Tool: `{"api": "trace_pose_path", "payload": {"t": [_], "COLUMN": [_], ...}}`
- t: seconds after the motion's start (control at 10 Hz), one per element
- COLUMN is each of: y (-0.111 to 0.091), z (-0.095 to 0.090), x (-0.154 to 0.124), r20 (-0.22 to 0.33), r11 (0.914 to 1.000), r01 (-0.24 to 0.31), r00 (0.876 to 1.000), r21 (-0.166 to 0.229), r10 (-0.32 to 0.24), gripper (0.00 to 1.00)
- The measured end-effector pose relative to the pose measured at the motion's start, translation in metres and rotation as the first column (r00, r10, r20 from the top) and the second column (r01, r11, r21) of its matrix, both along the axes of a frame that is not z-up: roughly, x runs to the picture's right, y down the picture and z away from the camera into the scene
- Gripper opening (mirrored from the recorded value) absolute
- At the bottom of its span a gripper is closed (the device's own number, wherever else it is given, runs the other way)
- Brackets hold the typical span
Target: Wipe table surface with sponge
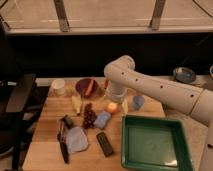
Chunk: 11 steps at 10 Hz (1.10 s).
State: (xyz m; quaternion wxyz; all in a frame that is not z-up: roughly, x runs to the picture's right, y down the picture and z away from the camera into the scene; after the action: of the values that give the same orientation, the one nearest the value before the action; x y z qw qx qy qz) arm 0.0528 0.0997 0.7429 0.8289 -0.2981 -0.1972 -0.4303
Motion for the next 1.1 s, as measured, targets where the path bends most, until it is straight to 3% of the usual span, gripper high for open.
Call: {"api": "trace_pose_path", "payload": {"t": [0.6, 1.1], "y": [0.005, 0.037], "z": [0.004, 0.044], "x": [-0.003, -0.053], "r20": [0.011, 0.069], "r11": [0.9998, 0.9961], "r01": [0.009, 0.047], "r00": [1.0, 0.997], "r21": [-0.017, -0.075], "r10": [-0.008, -0.042], "gripper": [0.79, 0.79]}}
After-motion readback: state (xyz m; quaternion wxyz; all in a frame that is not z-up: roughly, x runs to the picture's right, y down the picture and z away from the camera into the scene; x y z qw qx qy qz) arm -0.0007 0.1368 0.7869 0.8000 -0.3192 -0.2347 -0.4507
